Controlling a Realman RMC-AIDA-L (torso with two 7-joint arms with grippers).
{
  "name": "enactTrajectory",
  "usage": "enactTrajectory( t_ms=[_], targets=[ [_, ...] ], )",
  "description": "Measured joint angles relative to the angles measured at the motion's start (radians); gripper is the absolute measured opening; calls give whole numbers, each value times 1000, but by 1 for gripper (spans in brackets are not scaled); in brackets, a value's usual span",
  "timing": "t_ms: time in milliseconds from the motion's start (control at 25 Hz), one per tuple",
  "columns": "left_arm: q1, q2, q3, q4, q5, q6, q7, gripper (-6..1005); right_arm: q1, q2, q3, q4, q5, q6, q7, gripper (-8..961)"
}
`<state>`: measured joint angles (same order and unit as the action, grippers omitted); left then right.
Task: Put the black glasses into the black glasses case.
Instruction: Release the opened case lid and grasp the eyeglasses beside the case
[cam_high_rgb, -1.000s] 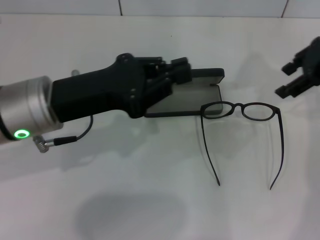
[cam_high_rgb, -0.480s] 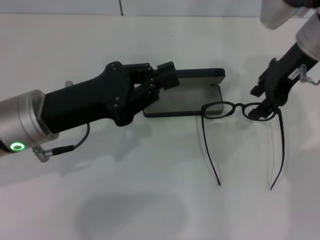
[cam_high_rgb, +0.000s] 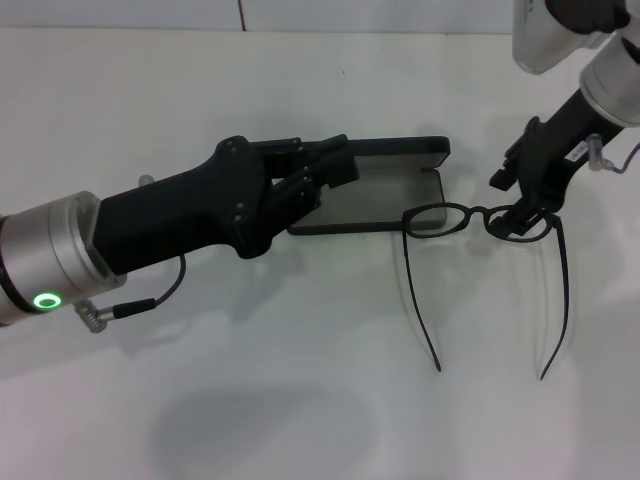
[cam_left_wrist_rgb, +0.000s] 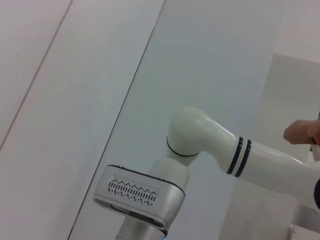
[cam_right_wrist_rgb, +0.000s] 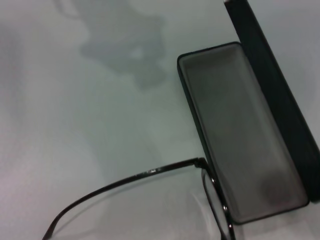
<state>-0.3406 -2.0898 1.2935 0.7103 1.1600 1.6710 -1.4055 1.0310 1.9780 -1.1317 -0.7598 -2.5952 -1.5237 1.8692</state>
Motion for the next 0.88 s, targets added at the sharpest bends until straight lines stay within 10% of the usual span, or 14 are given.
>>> enactTrajectory(
  t_ms=[440, 880],
  targets=[
    [-1, -1, -1, -38, -1, -3, 18, 94, 31, 22, 0, 85, 8, 72, -53, 628],
    [-1, -1, -4, -55, -11, -2, 25, 90, 25, 34, -8, 87, 0, 86, -54, 379]
  ],
)
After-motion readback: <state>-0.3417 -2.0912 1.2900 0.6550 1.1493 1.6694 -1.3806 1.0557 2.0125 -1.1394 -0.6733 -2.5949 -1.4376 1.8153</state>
